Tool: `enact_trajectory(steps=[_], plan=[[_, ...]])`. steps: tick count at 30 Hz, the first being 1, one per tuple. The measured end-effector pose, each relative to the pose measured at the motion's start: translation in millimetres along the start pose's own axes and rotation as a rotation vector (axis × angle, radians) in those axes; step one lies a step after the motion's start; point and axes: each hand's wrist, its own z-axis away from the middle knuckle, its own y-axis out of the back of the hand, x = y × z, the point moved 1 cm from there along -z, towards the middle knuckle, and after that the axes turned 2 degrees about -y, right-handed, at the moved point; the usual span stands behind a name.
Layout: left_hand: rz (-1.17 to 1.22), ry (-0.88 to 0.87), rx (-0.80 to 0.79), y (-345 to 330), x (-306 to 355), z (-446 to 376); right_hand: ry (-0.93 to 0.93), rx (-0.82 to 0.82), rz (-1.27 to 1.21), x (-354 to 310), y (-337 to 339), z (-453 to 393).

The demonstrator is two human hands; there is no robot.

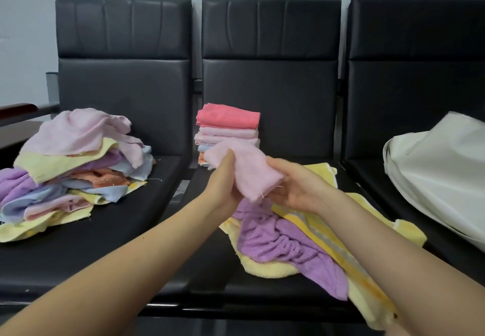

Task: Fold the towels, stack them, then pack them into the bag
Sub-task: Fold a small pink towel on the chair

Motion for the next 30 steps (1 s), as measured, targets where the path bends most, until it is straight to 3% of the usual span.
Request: enact_trajectory(steps=[4,9,14,20,22,24,27,28,30], plan=[[-0.068,-0.042,0.025,-7,-10,-10,-0.099,-0.007,-0.008,10,3,-5],[-0.181,-0.108,0.110,-22,-8,-38,0.143,0.197,-0.080,-3,7,-31],[-0.338,-0.199,0.226,-23,11,-92,0.212,0.348,0.123,-39,10,-89],[-0.609,-0.544,0.287,-14,80,-193,0.328,0.386,0.247,-114,-11,-189],[-0.776,-0.680,0.310,-8,102,-224,0.380,0.410,0.287,-129,-20,-223],[-1.121,-0.733,0.312,2,112,-257,0.401,0.435,0.361,-131,-27,-250],[-1.725,-0.496,0.339,16,100,-281,0.456,0.523,0.529,-117,-27,-260],[-1.791,-0.454,0.360,17,94,-281,0.497,0.557,0.553,-110,-23,-257],[-1.740,-0.566,0.389,14,84,-269,0.542,0.582,0.554,-91,-10,-240]])
